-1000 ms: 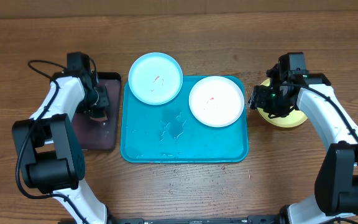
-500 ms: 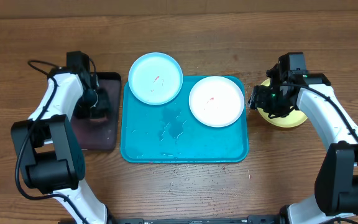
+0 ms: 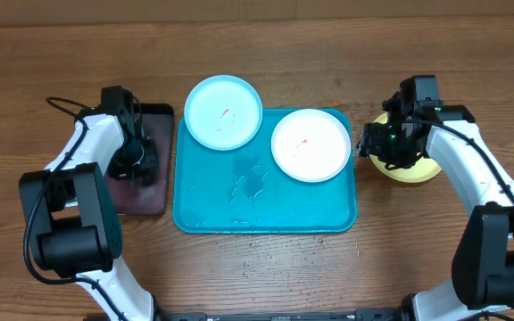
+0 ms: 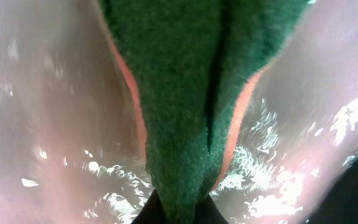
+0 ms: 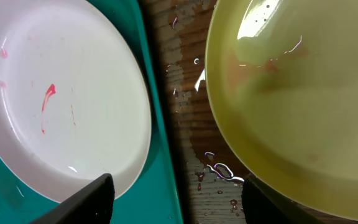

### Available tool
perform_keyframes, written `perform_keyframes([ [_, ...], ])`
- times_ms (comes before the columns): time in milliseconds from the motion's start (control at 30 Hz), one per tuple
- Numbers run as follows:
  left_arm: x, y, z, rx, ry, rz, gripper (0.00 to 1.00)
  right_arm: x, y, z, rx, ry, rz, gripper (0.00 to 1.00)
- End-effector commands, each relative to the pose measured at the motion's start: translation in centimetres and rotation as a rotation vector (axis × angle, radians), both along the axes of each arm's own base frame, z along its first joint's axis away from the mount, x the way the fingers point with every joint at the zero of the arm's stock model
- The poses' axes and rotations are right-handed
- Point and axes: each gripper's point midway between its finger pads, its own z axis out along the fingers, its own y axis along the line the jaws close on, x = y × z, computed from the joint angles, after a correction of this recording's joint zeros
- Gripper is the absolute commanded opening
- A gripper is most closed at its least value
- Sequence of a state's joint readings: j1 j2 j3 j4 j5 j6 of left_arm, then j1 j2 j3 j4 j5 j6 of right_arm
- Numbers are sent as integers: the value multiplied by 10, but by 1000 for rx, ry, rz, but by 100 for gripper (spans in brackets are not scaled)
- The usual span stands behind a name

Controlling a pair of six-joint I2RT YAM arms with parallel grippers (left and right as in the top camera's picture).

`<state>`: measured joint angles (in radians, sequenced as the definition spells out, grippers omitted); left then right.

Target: Clean dirty plates on tray and stack at the side

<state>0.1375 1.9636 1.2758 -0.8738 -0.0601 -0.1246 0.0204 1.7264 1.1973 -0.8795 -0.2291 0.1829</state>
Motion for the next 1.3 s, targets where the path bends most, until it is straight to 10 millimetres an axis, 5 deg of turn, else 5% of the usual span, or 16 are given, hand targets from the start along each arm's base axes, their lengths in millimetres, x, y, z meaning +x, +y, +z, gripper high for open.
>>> perform_keyframes([
  [0, 2, 8, 17, 46, -14, 10, 4, 1, 1, 4, 3, -13, 8, 67],
  [67, 1, 8, 25, 47, -22, 11, 9, 1, 1, 4, 3, -13, 8, 67],
  [133, 6, 8, 39, 48, -60, 12, 56, 1, 1, 4, 3, -13, 8, 67],
  [367, 21, 10, 65, 64, -174, 15, 70, 2, 1, 4, 3, -14, 8, 67],
  [833, 36, 8, 28, 29, -164, 94, 50, 2, 1, 4, 4, -14, 8, 67],
  [1067, 34, 4, 9, 3, -124, 92, 31, 2, 1, 4, 4, -14, 7, 67],
  [1200, 34, 4, 8, 5, -119, 89, 4, 2, 2, 4, 4, -14, 8, 66],
  [1267, 32, 4, 8, 5, -115, 89, 4, 3, 2, 7, 4, -17, 9, 64],
])
